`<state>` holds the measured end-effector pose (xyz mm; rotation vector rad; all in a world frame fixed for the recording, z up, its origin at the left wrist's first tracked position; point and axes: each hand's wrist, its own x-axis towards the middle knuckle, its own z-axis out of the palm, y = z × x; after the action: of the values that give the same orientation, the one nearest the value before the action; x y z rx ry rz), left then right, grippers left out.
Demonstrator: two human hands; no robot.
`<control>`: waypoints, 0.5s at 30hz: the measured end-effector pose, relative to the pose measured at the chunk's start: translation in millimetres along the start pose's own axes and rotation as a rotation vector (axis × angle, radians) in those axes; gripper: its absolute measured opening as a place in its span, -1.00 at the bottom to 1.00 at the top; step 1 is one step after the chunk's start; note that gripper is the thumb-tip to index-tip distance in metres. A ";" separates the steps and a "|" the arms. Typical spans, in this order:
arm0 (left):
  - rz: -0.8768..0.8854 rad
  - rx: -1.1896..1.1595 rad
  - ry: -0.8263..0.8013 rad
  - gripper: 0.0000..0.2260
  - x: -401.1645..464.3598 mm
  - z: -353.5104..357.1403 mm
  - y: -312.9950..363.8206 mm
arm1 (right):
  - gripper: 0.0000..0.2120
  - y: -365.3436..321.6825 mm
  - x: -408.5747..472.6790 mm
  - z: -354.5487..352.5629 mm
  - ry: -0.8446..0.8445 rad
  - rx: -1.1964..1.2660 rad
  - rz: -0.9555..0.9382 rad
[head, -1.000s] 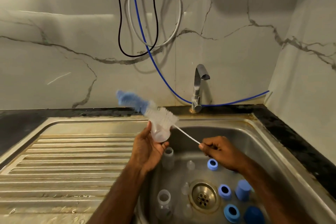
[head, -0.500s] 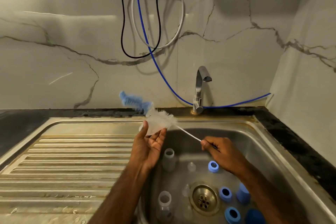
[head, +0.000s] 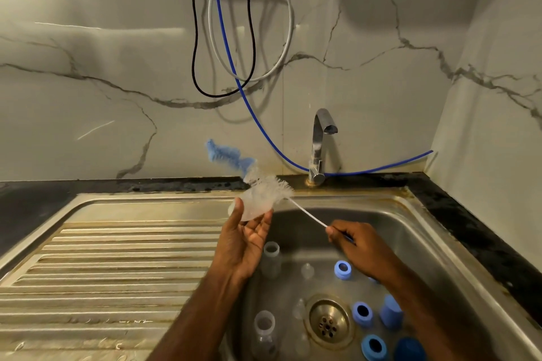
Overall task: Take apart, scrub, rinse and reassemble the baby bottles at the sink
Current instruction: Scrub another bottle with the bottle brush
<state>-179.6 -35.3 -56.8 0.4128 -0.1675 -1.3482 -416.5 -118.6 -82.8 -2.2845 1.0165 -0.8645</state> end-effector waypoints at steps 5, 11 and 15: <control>0.002 0.015 0.034 -0.46 2.6 3.3 -6.8 | -0.72 -8.3 2.2 5.1 -0.048 0.017 -0.033; -0.042 0.062 -0.022 -0.46 -1.4 6.6 -13.1 | -0.70 -12.5 4.0 8.6 0.000 0.012 -0.036; 0.017 0.000 -0.007 -0.43 3.6 2.7 5.5 | -0.68 -1.5 3.9 -2.5 -0.043 0.018 0.002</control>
<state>-174.7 -38.4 -52.6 0.4055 -0.1763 -1.3335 -415.6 -121.2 -78.8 -2.2770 0.9879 -0.8168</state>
